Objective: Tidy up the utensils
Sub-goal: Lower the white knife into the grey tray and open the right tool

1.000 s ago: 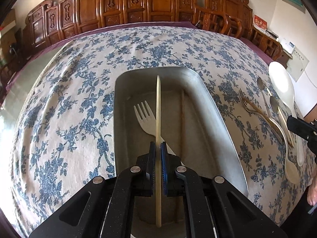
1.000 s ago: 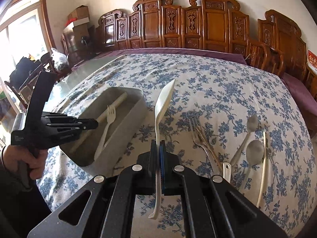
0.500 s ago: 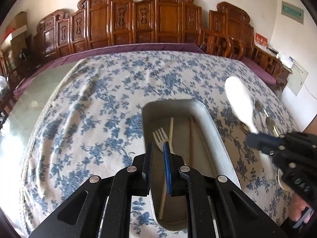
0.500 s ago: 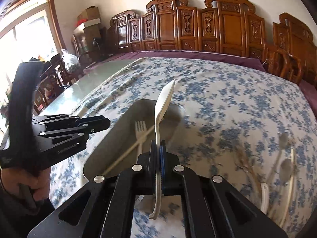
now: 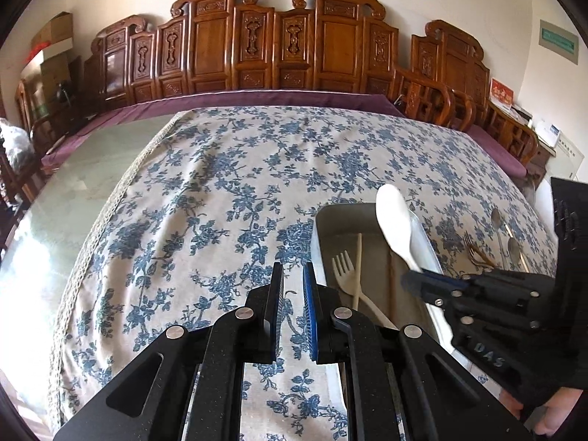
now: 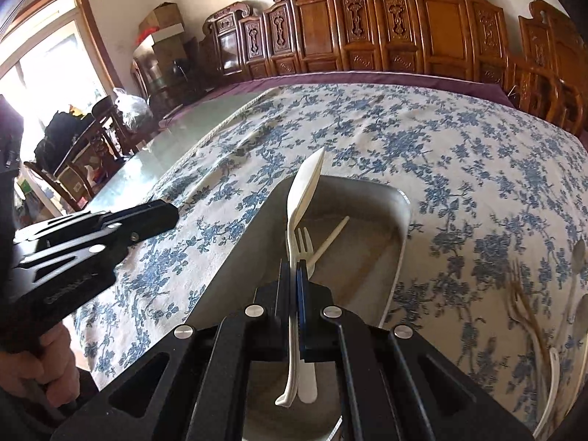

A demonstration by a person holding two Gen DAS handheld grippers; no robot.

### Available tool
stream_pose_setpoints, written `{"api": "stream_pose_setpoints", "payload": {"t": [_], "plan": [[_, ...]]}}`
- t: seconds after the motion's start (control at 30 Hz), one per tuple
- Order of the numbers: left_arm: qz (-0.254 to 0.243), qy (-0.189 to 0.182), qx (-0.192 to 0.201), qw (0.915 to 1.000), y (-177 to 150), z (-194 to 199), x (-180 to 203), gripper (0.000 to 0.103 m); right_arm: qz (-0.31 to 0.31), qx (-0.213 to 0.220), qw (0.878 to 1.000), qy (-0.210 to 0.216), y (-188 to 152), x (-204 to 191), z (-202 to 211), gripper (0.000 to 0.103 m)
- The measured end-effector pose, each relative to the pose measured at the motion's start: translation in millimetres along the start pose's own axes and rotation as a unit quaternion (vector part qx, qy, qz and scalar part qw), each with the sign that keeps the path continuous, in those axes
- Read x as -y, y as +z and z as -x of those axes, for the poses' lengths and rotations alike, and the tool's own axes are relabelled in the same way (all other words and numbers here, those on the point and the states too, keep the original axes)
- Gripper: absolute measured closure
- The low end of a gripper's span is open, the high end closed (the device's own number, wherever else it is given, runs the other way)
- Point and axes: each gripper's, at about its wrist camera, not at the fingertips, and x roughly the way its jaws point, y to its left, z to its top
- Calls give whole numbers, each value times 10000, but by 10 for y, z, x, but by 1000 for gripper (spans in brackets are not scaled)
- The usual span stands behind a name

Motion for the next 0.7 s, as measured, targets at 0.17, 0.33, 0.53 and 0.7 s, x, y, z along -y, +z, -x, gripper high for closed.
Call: {"api": "stream_pose_setpoints", "payload": {"t": [0.17,0.33,0.53,0.7], "plan": [[25,16,14,10000,13,7,-34,93,-133,-97,9999,25,-9,32,-104,99],[31,29,14,10000,8,13,-29,93,-185,-139,9997,88,-35,31,-136,98],[21,25,21,10000,8,10,-31,93,-118,-78,9998,143,-18,24,-114,96],[-10,-107,80,9999,16,39,29,93,-5,70,9999,101,-28,69,73,96]]}}
